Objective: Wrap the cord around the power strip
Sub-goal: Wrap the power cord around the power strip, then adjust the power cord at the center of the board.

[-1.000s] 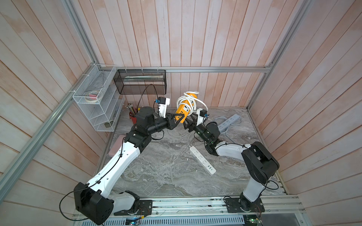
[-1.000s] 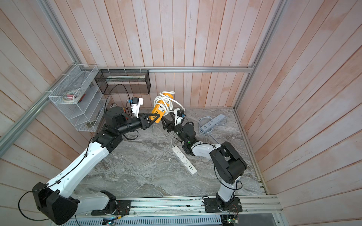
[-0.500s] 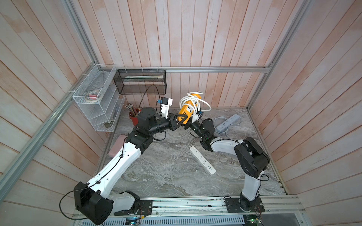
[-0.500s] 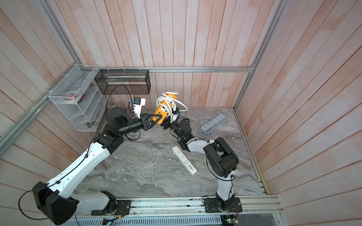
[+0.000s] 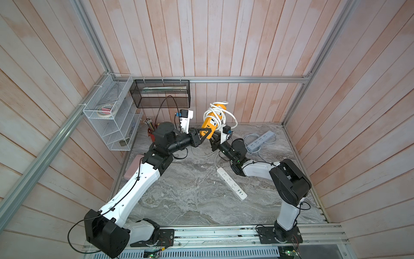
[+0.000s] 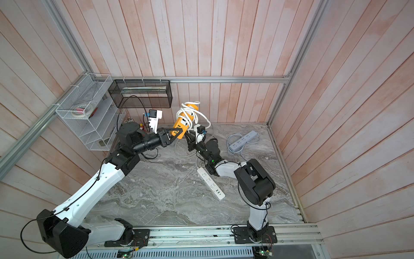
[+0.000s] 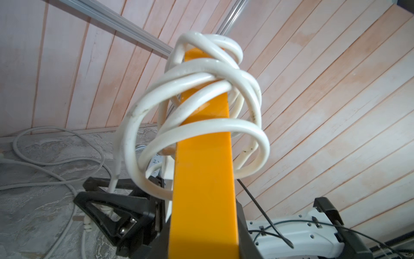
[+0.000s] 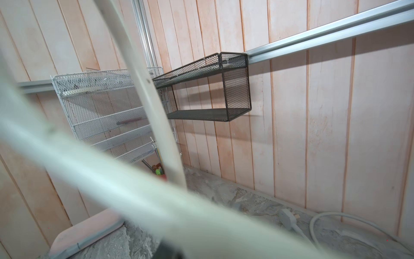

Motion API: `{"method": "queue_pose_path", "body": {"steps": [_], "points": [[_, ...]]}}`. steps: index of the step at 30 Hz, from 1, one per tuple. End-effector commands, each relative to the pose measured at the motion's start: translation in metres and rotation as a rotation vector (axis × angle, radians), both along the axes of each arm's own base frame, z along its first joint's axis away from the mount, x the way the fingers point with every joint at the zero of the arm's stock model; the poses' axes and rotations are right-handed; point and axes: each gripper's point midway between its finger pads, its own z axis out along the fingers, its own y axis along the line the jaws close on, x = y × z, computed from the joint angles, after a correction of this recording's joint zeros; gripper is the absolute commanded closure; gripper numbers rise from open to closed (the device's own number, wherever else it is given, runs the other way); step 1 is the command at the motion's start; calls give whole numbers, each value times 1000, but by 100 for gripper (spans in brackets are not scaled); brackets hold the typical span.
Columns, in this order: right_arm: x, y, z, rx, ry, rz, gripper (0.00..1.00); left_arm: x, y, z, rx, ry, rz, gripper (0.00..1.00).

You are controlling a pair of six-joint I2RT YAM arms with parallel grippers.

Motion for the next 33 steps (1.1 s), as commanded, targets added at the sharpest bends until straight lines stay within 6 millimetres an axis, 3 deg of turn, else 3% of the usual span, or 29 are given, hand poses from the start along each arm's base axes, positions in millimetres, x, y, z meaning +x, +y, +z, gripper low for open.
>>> {"method": "queue_pose_path", "body": {"steps": [1, 8, 11, 14, 18, 21, 23, 25, 28, 33], "points": [[2, -21, -55, -180, 103, -99, 100, -20, 37, 98, -150, -334, 64, 100], [9, -79, -117, -426, 244, -233, 100, -5, 73, 99, -207, -342, 127, 100], [13, -99, -129, -511, 261, -302, 100, 3, 82, 93, -230, -322, 142, 100], [-1, -86, -102, -487, 159, -254, 100, 11, 80, 81, -232, -285, 132, 100], [-16, -50, -63, -492, 32, -182, 97, 23, 74, 52, -247, -212, 114, 100], [-23, -25, -46, -488, -19, -148, 91, 28, 69, 30, -247, -167, 108, 100], [-24, -15, -38, -472, -31, -131, 93, 28, 68, 25, -239, -160, 110, 100], [-21, -13, -41, -469, -18, -132, 100, 26, 68, 25, -233, -166, 114, 100], [-15, -20, -60, -513, 9, -175, 100, 25, 71, 32, -196, -192, 131, 100], [-3, -70, -108, -581, 147, -303, 100, 24, 92, 50, -168, -242, 176, 100]]}}
